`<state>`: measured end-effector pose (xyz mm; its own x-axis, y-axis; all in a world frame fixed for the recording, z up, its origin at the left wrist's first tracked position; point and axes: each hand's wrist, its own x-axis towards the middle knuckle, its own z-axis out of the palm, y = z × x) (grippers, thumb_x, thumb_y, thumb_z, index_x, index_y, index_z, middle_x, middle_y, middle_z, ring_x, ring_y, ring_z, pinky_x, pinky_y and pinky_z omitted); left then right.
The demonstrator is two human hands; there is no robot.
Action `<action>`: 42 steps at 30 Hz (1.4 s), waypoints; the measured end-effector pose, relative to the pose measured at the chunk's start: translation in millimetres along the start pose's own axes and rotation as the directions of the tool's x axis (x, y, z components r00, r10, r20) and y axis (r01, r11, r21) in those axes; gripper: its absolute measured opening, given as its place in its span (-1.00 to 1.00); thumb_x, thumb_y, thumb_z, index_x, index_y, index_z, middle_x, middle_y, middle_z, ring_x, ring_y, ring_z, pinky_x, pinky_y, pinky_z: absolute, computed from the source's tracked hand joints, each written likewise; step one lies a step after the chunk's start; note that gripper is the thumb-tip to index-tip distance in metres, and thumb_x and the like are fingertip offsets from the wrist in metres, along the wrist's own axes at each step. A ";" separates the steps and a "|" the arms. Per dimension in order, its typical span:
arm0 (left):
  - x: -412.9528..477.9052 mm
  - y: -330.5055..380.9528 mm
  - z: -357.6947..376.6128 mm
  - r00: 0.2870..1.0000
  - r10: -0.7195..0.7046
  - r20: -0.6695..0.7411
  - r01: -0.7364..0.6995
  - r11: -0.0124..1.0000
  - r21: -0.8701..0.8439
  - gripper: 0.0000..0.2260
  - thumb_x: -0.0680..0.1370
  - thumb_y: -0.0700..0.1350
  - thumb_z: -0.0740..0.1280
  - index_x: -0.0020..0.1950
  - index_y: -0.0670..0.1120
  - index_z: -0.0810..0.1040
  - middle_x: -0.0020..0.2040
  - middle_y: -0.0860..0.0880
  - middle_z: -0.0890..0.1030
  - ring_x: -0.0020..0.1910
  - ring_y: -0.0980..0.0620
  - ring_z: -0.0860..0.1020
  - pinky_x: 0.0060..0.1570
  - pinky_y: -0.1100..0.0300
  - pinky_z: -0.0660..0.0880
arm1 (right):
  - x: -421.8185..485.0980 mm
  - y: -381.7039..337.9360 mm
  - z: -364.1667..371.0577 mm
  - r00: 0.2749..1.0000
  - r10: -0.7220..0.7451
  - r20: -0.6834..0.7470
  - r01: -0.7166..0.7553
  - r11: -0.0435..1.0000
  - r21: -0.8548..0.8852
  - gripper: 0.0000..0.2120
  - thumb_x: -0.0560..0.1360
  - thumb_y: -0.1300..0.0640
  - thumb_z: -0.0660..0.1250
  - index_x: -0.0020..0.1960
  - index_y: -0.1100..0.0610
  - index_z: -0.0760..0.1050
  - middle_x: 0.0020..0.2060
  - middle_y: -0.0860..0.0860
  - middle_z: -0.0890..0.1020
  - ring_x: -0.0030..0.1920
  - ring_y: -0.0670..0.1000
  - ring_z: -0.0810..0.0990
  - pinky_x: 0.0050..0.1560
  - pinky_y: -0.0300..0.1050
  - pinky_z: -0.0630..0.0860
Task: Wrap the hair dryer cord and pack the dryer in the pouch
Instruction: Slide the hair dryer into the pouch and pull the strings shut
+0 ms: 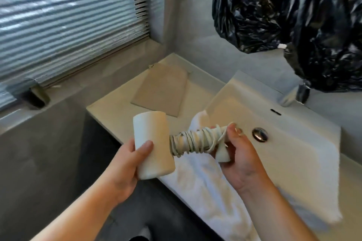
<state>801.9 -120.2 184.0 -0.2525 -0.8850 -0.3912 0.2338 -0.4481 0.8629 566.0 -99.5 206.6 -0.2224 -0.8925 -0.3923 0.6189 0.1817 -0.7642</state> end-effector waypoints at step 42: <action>389.2 -5.2 -75.5 0.923 -0.339 0.181 -0.264 -0.216 0.940 -0.39 0.56 0.25 0.18 0.57 0.14 0.11 0.61 -0.10 0.08 0.55 -0.19 0.10 0.46 -0.16 0.16 | 216.7 8.5 28.2 0.955 0.162 -0.248 -0.264 0.845 -0.465 -0.86 0.48 0.13 0.39 -0.02 0.14 0.67 -0.29 0.15 0.66 -0.44 0.00 0.57 -0.41 -0.14 0.48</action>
<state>773.3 -471.9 3.2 -0.4827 -0.6418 -0.5959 -0.8664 0.4495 0.2177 544.3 -303.0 129.6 -0.2986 -0.7208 -0.6256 0.2314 0.5812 -0.7801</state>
